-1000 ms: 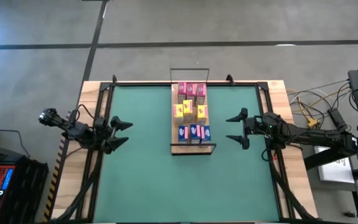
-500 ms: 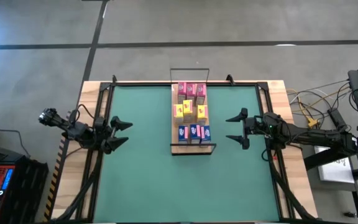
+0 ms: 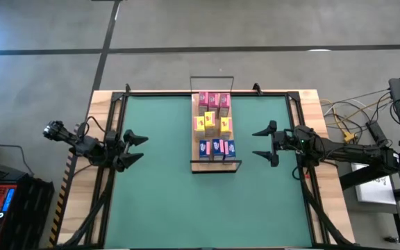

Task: Stack cereal on shelf
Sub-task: Return to Home Position

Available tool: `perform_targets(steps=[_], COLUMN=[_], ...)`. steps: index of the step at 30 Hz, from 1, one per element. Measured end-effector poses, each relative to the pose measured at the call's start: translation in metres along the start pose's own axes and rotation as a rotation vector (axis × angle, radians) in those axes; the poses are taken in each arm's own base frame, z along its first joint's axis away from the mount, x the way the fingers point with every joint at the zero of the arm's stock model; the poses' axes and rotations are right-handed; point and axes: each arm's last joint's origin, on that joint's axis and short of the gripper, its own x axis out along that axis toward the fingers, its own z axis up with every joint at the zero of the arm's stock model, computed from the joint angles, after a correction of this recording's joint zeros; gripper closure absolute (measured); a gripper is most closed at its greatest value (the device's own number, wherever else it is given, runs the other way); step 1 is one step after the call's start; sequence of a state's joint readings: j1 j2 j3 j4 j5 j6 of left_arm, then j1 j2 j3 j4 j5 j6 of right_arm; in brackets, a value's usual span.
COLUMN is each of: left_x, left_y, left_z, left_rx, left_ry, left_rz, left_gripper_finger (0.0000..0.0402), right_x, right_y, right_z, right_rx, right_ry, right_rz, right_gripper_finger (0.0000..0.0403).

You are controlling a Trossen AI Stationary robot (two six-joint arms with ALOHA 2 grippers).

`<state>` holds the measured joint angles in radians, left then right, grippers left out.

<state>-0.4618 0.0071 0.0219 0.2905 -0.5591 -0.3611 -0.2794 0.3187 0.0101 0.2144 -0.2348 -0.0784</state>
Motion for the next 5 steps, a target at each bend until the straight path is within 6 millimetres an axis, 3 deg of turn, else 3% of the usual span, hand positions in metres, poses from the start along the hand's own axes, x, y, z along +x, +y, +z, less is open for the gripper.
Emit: perform_targets(steps=[5], left_x=[0.0000], left_y=[0.0000], left_z=[0.0000], left_rx=[0.000], left_ry=[0.000], left_rz=[0.000], left_gripper_finger=[0.0003], right_x=[0.0000], right_y=[0.0000], right_z=[0.0000], right_rx=[0.000], right_ry=[0.000], right_rz=[0.000], right_gripper_finger=[0.0046])
